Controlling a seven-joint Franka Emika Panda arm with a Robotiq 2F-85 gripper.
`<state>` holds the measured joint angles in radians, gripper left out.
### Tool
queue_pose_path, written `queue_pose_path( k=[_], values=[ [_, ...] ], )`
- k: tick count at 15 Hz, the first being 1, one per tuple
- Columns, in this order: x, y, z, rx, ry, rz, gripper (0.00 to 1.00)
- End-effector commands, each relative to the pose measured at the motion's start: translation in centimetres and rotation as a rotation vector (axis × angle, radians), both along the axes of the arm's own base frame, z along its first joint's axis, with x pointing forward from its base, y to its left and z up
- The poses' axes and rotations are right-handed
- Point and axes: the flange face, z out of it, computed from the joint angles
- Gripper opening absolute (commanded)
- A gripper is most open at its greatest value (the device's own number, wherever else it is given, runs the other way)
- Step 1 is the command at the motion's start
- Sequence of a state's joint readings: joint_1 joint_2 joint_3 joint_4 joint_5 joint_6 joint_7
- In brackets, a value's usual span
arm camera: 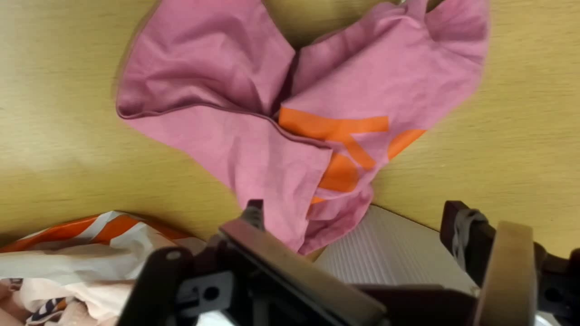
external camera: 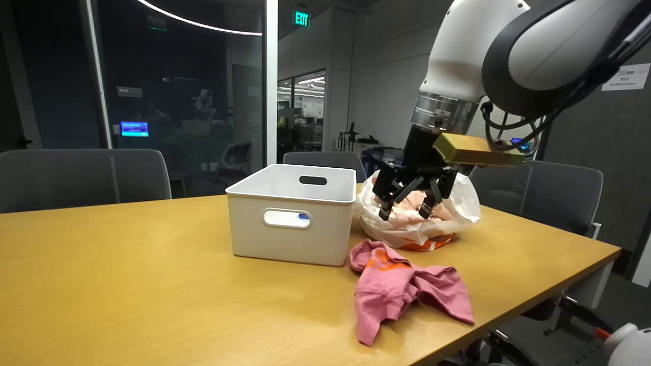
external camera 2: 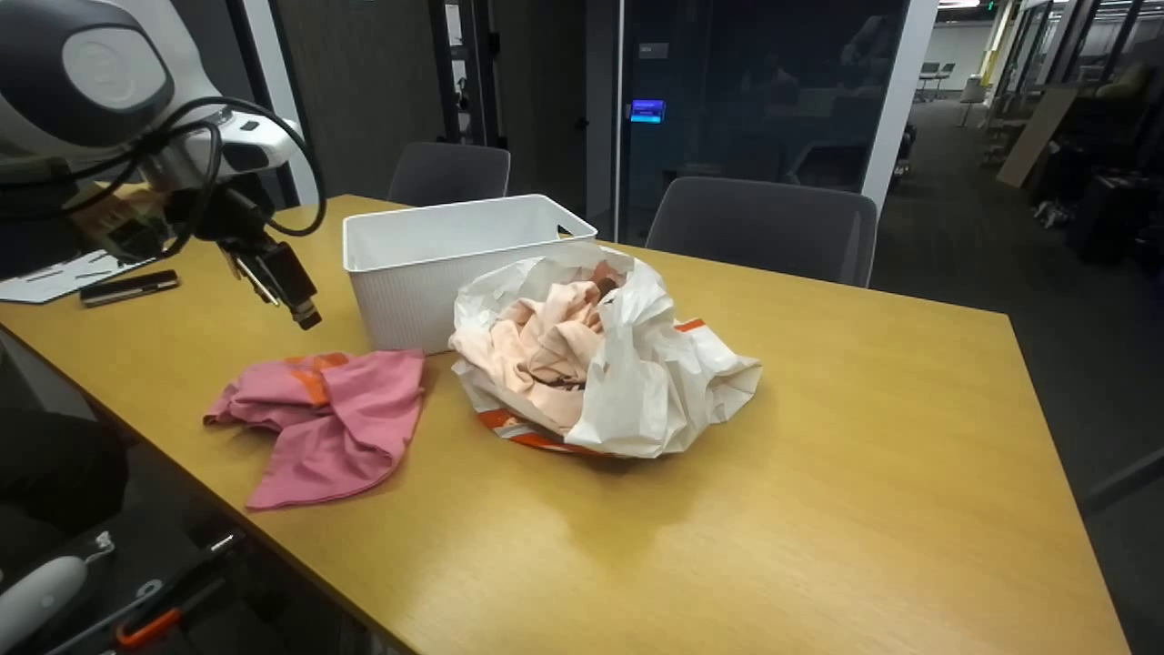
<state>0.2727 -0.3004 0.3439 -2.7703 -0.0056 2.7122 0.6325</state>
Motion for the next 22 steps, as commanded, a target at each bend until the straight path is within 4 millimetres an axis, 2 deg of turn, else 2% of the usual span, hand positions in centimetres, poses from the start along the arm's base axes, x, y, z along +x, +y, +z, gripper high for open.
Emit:
queue_pose_path(
  k=[1, 6, 12, 18, 22],
  values=[
    [0.6, -0.9, -1.9, -0.006, 0.052, 0.019, 1.00],
    [0.2, 0.0, -5.3, -0.002, 0.125, 0.042, 1.00],
    [0.6, 1.2, -7.9, 0.029, 0.099, 0.114, 1.00],
    [0.3, 0.8, -11.7, 0.004, 0.127, 0.215, 1.00],
    [0.0, 0.0, -12.7, -0.109, 0.134, 0.367, 1.00]
  ],
)
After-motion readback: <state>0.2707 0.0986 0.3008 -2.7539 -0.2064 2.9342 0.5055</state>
